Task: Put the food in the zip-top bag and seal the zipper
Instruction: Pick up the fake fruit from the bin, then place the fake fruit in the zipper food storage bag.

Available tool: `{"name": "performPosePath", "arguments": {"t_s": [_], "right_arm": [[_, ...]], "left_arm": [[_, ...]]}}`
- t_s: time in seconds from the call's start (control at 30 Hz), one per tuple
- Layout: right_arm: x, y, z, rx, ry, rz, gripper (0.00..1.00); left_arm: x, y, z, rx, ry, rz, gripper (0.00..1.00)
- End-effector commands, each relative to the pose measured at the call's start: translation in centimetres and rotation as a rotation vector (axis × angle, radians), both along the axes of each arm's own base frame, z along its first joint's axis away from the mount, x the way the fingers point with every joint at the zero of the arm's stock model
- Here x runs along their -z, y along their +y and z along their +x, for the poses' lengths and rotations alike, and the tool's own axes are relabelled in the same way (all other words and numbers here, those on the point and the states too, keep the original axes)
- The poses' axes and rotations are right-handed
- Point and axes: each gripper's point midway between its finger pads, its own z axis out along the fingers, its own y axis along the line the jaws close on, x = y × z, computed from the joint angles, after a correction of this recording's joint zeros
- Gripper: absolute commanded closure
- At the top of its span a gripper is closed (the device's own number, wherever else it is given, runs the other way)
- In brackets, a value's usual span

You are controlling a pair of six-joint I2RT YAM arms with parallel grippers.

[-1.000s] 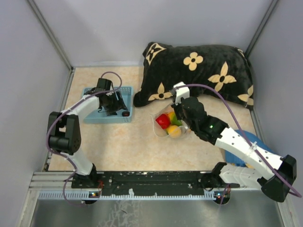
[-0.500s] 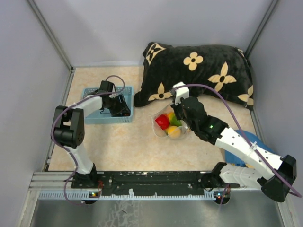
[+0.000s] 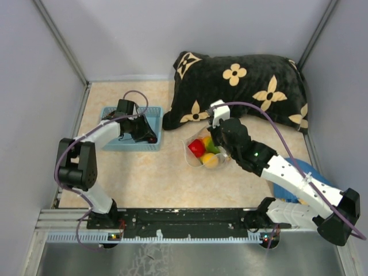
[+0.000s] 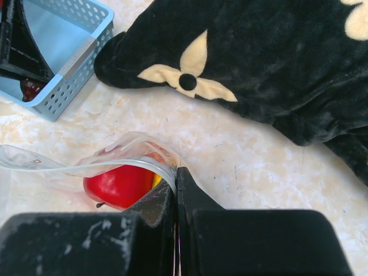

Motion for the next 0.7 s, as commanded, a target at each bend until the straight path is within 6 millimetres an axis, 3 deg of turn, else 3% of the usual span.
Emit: {"name": "performPosePath", "arguments": {"t_s": [0.0, 0.13, 0.27, 0.5, 0.67], "right_arm": [[-3.0, 0.8, 0.5, -0.004, -0.063, 0.09, 1.0], [-3.2, 1.0, 0.5, -0.008, -0.059, 0.099, 1.0], [-3.4, 1.1, 0.4, -0.014, -0.055, 0.109, 1.0], [-3.7, 2.0, 0.4, -0.036, -0.045, 0.133, 1.0], [-3.7, 2.5, 0.5, -0.051, -0.036, 0.144, 1.0]], "left_arm": [[-2.9, 1.0, 0.1, -0.042, -0.093, 0.024, 0.61], [-5.0, 1.6, -0.2, -0.065, -0.15, 0.035, 0.62], [-8.3, 1.2, -0.9, -0.04, -0.237, 0.0, 0.63], [-15.6, -2.7, -4.0, 0.075, -0.436, -0.088, 0.63], [-19.7, -5.7, -6.7, 0.153, -0.586, -0.139, 0.63]]}}
